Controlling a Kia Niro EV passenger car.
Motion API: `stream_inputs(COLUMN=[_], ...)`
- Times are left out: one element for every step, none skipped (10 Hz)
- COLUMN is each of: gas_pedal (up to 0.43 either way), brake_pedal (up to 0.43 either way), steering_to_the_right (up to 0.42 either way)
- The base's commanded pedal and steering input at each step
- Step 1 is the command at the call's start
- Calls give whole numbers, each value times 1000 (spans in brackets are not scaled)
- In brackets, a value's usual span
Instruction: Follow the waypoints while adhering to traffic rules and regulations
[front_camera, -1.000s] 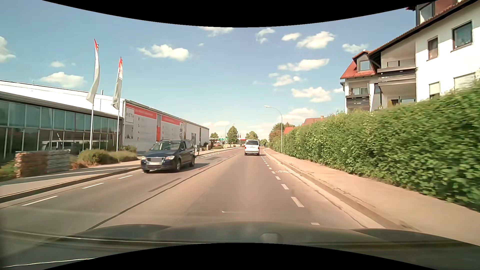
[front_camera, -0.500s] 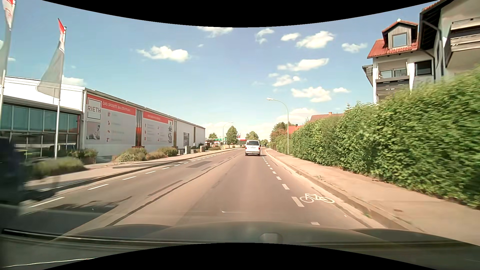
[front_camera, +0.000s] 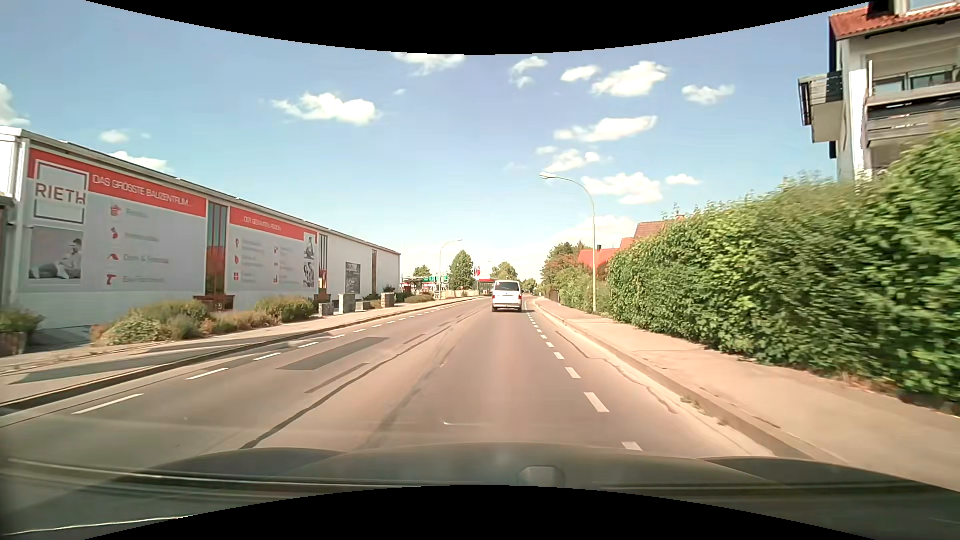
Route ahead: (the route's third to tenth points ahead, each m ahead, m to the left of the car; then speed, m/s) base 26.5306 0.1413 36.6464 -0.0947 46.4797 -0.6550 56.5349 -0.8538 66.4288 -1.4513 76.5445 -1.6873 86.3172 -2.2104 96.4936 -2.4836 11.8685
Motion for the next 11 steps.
stream_inputs(gas_pedal=[59,59,59,59,59,59,59,59,59,59,59], brake_pedal=[6,6,6,6,6,6,6,6,6,6,6], steering_to_the_right=[1,1,2,1,-1,-1,0,1,1,1,2])
